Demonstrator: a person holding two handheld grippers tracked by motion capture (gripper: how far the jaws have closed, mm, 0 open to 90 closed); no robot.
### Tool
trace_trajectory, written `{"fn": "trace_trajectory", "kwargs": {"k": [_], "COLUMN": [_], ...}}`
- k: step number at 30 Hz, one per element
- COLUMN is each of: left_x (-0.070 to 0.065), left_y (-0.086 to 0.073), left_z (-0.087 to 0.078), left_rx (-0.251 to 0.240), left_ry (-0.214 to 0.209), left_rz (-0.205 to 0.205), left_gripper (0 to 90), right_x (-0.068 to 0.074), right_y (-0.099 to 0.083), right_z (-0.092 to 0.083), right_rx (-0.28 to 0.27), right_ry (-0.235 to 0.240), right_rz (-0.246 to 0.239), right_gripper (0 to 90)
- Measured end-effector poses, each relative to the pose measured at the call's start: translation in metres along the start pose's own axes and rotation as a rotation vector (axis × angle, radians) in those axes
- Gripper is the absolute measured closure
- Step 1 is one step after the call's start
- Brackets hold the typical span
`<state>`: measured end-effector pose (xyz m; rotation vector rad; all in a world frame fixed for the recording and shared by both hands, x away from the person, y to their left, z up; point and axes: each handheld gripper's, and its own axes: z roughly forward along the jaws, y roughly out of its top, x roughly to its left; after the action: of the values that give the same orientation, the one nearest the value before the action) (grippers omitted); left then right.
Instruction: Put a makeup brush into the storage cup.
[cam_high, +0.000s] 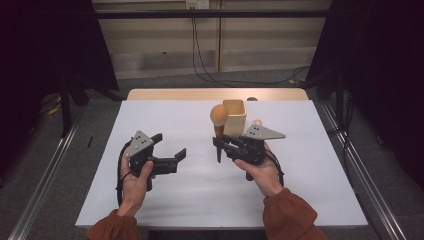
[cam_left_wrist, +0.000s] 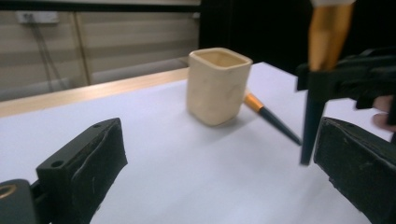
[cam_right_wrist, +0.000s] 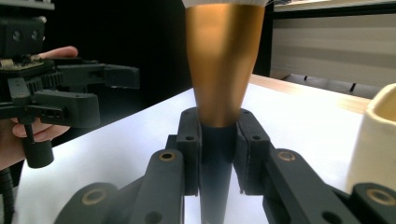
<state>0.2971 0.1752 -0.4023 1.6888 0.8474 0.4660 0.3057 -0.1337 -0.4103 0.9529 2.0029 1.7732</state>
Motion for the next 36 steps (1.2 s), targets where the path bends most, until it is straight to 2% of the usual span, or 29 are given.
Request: {"fn": "trace_trajectory", "kwargs": {"k": [3, 7, 17, 22, 26, 30, 32, 33, 34, 35, 36], "left_x": [0.006, 0.011, 0.022, 0.026, 0.031, 0.038, 0.041, 0.043, 0.044, 0.045, 0.046], "left_y": [-0.003, -0.007, -0.019, -0.026, -0.032, -0.038, -0.041, -0.044, -0.048, -0.051, -0.053], "left_z": [-0.003, -0.009, -0.027, -0.037, -0.045, -0.054, -0.056, -0.056, -0.056, -0.056, -0.056], "left_rx": [0.004, -0.016, -0.038, -0.026, -0.026, -0.023, -0.026, -0.038, -0.043, -0.038, -0.039], "left_ry": [-0.007, 0.005, 0.028, 0.008, 0.024, 0.010, 0.020, 0.028, 0.054, 0.068, 0.065], "left_rz": [-0.009, -0.028, -0.043, -0.039, -0.044, -0.054, -0.067, -0.048, 0.002, 0.024, 0.009], "left_gripper": [2.2, 2.2, 2.1, 2.1, 2.0, 2.8, 3.1, 2.3, 2.3, 2.1, 2.2], "right_x": [-0.005, -0.010, -0.024, -0.032, -0.038, -0.042, -0.044, -0.045, -0.045, -0.045, -0.046], "right_y": [0.002, 0.006, 0.019, 0.027, 0.029, 0.033, 0.035, 0.038, 0.038, 0.039, 0.041], "right_z": [-0.002, -0.005, -0.011, -0.012, -0.012, -0.012, -0.012, -0.013, -0.013, -0.013, -0.013], "right_rx": [-0.001, -0.014, -0.034, -0.046, -0.051, -0.047, -0.054, -0.058, -0.058, -0.059, -0.063], "right_ry": [-0.017, -0.035, -0.065, -0.083, -0.095, -0.107, -0.113, -0.117, -0.117, -0.120, -0.122], "right_rz": [0.003, 0.006, 0.000, -0.006, -0.002, -0.016, -0.018, -0.015, -0.015, -0.016, -0.016], "right_gripper": [75.5, 75.5, 75.4, 75.4, 75.4, 75.4, 75.4, 75.4, 75.4, 75.4, 75.4]}}
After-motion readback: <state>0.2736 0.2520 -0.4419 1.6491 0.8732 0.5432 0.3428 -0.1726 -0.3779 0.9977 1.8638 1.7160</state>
